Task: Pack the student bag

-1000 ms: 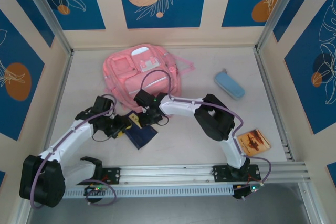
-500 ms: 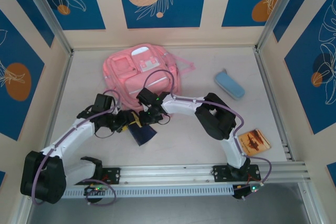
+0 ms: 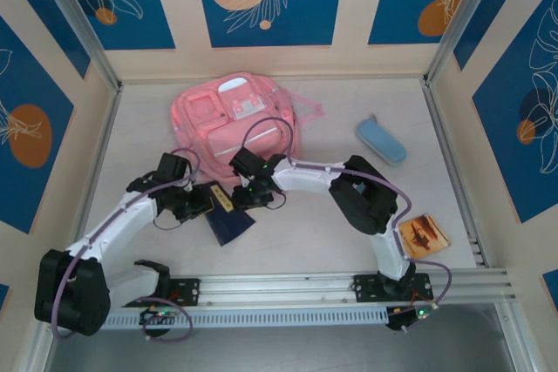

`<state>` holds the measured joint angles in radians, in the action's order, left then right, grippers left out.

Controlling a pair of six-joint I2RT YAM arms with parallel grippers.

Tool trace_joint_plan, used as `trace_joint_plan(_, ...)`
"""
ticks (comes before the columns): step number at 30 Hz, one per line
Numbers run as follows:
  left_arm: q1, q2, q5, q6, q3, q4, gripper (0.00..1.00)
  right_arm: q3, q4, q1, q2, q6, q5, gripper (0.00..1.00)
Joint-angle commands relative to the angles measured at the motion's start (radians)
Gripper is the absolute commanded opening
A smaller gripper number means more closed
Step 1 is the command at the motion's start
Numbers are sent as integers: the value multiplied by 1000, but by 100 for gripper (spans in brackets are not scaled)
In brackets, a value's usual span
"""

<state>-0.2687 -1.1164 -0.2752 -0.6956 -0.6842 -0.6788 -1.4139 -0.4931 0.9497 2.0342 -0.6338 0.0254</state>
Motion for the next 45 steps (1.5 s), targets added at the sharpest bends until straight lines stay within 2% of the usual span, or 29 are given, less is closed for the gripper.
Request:
trace_joint_plan(1, -1, 57, 164, 57, -98, -148, 0, 49, 10, -11, -139, -19, -4, 51)
trace_joint_plan(6, -1, 110, 282, 81, -246, -266, 0, 156, 85, -57, -315, -64, -10, 70)
trace_joint_plan(11, -1, 132, 246, 36, -359, -245, 0, 290, 225, -150, -468, -156, -122, 81)
trace_joint_plan(14, -1, 129, 137, -26, -391, -136, 0, 357, 316, -213, -535, -227, -209, 86)
trace_joint_plan(18, -1, 91, -40, -173, -392, 82, 0, 443, 468, -296, -587, -363, -352, 89)
trace_joint_plan(23, -1, 38, -147, -368, -360, 343, 0, 550, 723, -366, -602, -603, -486, 95)
trace_joint_plan(27, -3, -13, -207, -495, -335, 517, 0, 595, 929, -384, -574, -785, -540, 100)
trace_joint_plan(33, -4, -61, -229, -588, -319, 647, 0, 612, 1213, -385, -500, -993, -561, 100)
trace_joint_plan(39, -6, -77, -244, -632, -301, 714, 0, 600, 1351, -382, -437, -1089, -542, 100)
trace_joint_plan(43, -6, -76, -252, -639, -294, 722, 0, 575, 1368, -391, -419, -1104, -523, 90)
trace_joint_plan(45, -6, -73, -249, -622, -297, 694, 0, 548, 1369, -407, -417, -1086, -519, 81)
